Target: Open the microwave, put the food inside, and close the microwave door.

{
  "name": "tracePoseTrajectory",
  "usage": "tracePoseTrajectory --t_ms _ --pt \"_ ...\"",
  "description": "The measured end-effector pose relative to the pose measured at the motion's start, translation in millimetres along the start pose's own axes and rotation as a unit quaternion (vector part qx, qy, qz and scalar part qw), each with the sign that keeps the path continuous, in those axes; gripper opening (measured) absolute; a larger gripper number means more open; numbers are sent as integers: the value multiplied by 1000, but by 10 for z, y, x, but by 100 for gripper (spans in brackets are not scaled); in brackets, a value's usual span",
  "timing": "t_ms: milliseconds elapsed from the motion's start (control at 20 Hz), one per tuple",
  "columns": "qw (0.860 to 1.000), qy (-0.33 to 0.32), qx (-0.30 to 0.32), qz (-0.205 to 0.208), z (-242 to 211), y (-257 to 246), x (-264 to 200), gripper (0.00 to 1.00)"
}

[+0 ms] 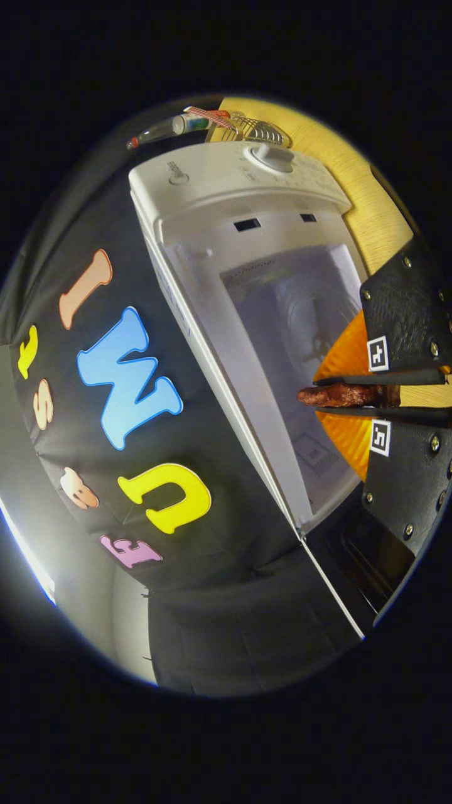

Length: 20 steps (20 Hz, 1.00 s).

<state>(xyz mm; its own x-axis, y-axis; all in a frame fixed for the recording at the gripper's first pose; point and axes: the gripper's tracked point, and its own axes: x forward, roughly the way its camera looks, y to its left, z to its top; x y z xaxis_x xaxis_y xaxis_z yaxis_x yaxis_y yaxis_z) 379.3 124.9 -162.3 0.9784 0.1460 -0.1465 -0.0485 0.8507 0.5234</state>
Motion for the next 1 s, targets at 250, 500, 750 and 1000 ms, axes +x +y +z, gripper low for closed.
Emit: tracePoseTrajectory --t_ms 250,500,750,1000 --pt "999 1 8 -33 -161 -125 524 13" --pt "996 -36 -42 -65 -88 -234 683 13" --pt "981 -65 -127 -133 -96 -574 772 36" --pt "978 -31 -130 -162 -159 -861 819 55"
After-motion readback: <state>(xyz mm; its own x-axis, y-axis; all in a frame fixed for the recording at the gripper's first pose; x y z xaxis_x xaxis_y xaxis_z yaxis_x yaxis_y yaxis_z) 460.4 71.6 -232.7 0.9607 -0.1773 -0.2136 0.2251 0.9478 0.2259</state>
